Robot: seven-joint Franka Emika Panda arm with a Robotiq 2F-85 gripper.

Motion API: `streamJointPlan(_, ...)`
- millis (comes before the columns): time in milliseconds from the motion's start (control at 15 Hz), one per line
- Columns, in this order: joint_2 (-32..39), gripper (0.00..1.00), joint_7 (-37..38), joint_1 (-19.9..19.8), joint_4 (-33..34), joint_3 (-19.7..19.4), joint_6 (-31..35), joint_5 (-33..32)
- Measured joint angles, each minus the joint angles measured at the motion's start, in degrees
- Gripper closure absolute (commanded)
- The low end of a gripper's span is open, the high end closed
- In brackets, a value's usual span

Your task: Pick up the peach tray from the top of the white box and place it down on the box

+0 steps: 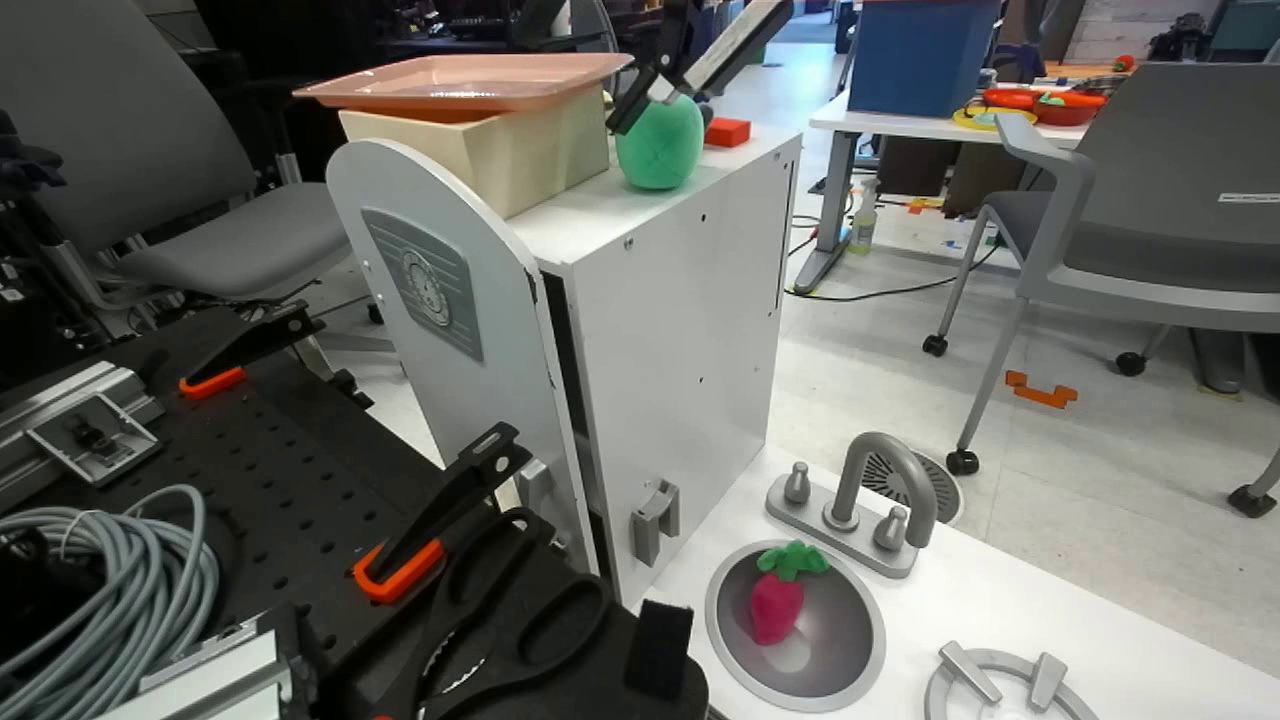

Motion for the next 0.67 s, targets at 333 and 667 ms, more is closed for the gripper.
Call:
streamJointPlan(333,0.00,0.00,0.25,0.26,0.11,0.86,0.00,0.01)
streamJointPlan(667,0.00,0.00,0.37,0.89,0.19,1.66,0.00,0.01)
